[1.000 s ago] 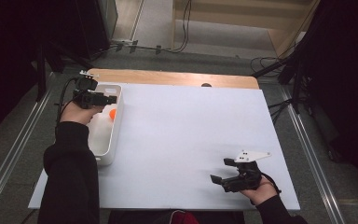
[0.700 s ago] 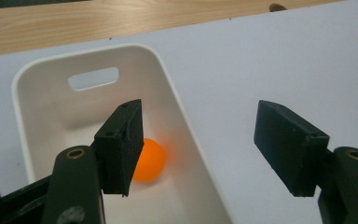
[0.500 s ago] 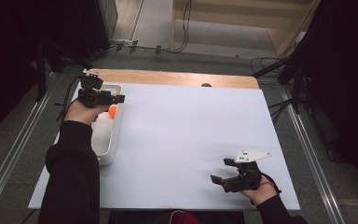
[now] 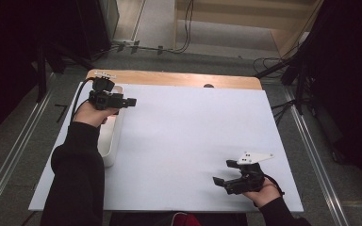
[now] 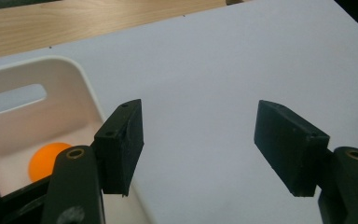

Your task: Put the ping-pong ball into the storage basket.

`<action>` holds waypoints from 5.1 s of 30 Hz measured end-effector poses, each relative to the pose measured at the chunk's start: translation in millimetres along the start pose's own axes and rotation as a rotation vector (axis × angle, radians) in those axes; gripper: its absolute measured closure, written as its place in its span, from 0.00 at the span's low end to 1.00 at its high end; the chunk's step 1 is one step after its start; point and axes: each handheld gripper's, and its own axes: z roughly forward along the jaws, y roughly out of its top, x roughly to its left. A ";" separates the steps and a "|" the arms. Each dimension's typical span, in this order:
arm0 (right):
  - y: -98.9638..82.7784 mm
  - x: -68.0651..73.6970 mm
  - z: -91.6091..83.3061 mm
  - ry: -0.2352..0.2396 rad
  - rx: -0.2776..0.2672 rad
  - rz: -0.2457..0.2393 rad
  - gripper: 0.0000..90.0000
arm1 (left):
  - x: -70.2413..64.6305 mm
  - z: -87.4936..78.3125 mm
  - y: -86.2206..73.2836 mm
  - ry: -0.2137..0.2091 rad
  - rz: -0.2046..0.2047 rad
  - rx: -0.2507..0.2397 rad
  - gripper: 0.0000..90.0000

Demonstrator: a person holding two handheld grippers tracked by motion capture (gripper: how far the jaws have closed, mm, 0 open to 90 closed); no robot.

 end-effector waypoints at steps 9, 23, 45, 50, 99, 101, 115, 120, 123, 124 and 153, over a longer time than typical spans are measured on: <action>-0.3 -0.2 -0.4 0.002 -0.001 -0.004 0.11 | -11.6 7.5 2.1 -0.035 0.027 -0.005 0.34; -0.3 0.0 0.0 0.001 0.000 -0.006 0.11 | -27.4 22.3 2.9 -0.081 0.069 0.012 0.31; -0.5 -0.3 -0.5 0.001 0.000 -0.005 0.11 | -58.6 37.7 2.6 -0.091 0.133 0.014 0.31; -0.5 0.4 -0.8 0.005 0.001 -0.003 0.11 | -67.8 36.1 1.3 -0.107 0.141 0.001 0.31; -1.2 0.4 -0.8 0.001 0.003 -0.005 0.11 | -107.4 29.9 -47.5 -0.141 0.211 -0.049 0.31; -1.2 0.7 -0.9 0.005 0.009 -0.003 0.11 | -107.2 29.9 -49.7 -0.138 0.212 -0.044 0.31; -1.4 1.0 -0.5 0.005 0.012 -0.006 0.11 | -109.3 30.6 -66.6 -0.163 0.240 -0.042 0.28; -1.4 0.9 -0.4 0.003 0.012 -0.010 0.11 | -110.2 29.3 -72.6 -0.165 0.252 -0.042 0.26; -1.4 0.9 -0.3 0.001 0.011 -0.013 0.11 | -109.7 29.0 -76.6 -0.167 0.257 -0.036 0.26; -1.4 1.1 -0.3 0.003 0.013 -0.010 0.11 | -109.3 28.7 -77.7 -0.168 0.259 -0.032 0.26; -1.6 0.6 0.5 0.001 0.015 -0.017 0.11 | -104.6 15.8 -110.0 -0.188 0.288 -0.030 0.26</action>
